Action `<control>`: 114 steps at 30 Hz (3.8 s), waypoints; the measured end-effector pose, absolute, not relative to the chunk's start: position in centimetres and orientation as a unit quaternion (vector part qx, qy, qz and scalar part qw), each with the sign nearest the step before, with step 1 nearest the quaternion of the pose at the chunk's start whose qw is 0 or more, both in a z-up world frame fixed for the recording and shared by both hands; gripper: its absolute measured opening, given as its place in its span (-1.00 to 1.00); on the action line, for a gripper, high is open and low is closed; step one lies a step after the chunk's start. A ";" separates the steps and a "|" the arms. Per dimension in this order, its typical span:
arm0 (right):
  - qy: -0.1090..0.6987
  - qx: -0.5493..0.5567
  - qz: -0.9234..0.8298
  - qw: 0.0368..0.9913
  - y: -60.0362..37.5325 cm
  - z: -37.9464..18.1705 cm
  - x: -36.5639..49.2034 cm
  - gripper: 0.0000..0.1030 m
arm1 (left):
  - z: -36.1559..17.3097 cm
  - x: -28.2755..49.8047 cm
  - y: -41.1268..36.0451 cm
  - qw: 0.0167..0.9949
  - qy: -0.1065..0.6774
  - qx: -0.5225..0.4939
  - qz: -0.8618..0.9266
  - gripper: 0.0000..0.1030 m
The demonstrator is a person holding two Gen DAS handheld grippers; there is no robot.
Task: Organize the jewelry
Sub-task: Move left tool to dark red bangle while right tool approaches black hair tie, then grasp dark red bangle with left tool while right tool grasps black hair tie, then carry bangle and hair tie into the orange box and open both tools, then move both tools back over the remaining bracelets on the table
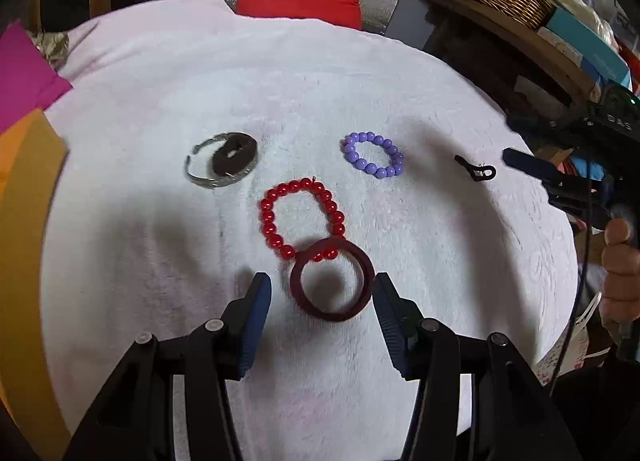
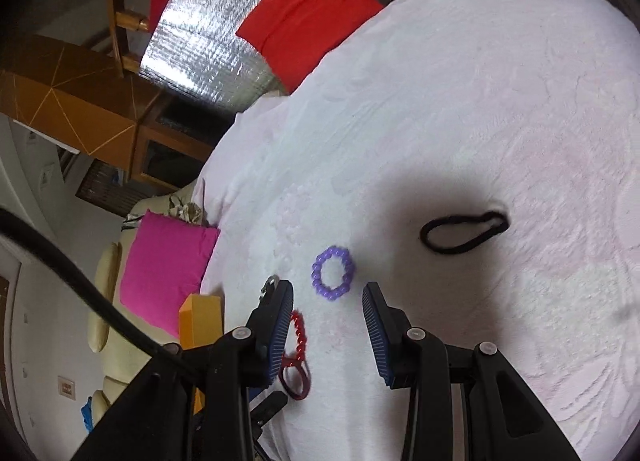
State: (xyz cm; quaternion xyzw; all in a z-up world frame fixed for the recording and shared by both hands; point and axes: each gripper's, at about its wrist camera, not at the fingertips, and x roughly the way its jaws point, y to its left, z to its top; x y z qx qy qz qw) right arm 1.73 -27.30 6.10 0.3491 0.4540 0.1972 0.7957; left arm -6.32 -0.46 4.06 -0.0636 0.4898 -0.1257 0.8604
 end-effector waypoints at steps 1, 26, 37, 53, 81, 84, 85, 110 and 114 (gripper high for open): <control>0.449 0.354 0.194 0.797 -28.0 6.2 1.7 -0.22 | 3.8 -6.1 -0.6 0.859 0.491 -0.067 -0.129 0.04; 0.492 0.282 0.071 0.821 -32.2 2.1 5.6 -0.03 | 2.2 -5.9 -2.8 0.855 0.487 -0.066 -0.164 -0.76; 0.463 0.244 0.090 0.848 -30.8 3.8 4.5 -0.87 | 3.6 -6.8 -2.6 0.863 0.468 -0.079 -0.171 -0.88; 0.434 0.247 0.190 0.845 -24.1 7.3 2.7 -0.87 | 10.2 -12.0 6.8 0.899 0.416 -0.117 -0.076 -0.88; 0.453 0.140 0.471 0.744 8.6 10.4 -2.1 -0.87 | 9.8 -16.0 27.7 0.881 0.422 -0.152 0.153 -0.88; 0.465 0.101 0.467 0.745 11.9 9.4 -1.8 -0.87 | 8.2 -15.1 29.2 0.864 0.447 -0.148 0.177 -0.88; 0.467 0.085 0.466 0.747 13.2 9.1 -1.8 -0.87 | 7.9 -14.9 29.5 0.861 0.452 -0.148 0.182 -0.88; 0.387 0.089 0.428 0.812 10.3 10.5 -0.5 -0.18 | 6.9 -15.8 28.6 0.837 0.474 -0.129 0.241 -0.16; 0.393 0.098 0.403 0.821 7.4 10.7 0.3 -0.18 | 8.5 -15.5 26.2 0.854 0.453 -0.129 0.223 -0.01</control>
